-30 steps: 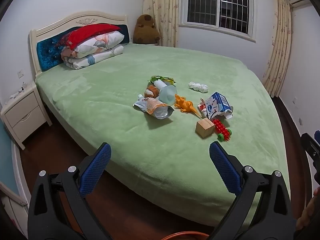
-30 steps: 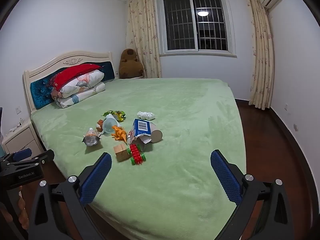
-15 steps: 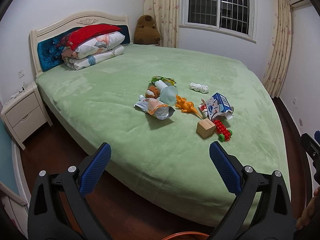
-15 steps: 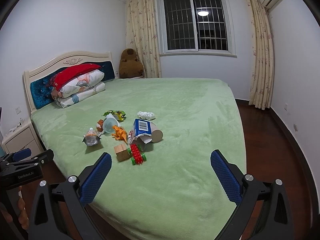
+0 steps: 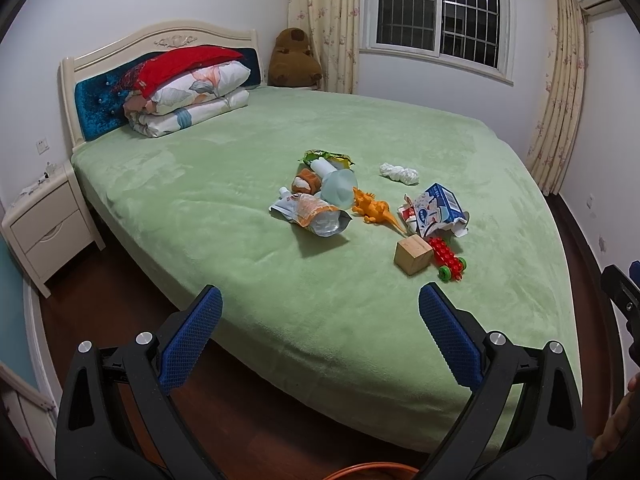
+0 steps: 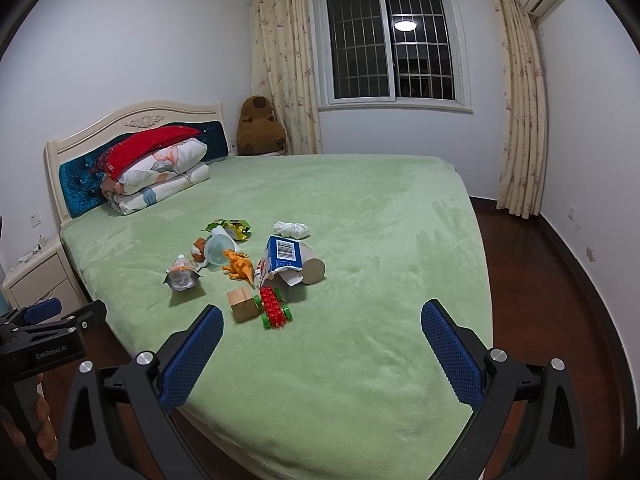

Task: Collect trash

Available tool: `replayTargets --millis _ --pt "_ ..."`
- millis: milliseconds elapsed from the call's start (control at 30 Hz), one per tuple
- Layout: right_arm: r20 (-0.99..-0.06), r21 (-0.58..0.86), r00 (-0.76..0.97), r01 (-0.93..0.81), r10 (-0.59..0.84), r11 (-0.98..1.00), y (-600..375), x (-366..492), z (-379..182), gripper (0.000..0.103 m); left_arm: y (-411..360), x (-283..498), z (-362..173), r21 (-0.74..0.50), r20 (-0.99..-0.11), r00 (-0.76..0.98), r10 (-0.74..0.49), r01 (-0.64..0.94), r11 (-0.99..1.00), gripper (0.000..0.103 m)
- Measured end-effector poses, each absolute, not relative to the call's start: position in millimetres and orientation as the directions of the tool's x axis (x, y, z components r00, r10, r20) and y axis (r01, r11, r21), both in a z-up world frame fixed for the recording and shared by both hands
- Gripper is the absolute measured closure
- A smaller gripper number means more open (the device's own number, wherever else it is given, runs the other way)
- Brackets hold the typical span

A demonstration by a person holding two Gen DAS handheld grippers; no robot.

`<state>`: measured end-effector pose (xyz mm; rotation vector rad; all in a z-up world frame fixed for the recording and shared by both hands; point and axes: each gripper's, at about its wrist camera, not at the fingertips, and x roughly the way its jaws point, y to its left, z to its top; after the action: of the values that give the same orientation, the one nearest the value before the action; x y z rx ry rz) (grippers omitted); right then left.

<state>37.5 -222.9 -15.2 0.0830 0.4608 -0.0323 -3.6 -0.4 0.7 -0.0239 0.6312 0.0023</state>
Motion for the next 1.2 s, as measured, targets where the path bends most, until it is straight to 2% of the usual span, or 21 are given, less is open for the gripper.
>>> replayTargets --millis 1200 --pt "-0.45 0.073 0.893 0.05 -0.012 0.996 -224.1 38.2 -16.7 0.005 4.9 -0.2 -6.2 -0.023 -0.603 0.798 -0.006 -0.01 1.0 0.007"
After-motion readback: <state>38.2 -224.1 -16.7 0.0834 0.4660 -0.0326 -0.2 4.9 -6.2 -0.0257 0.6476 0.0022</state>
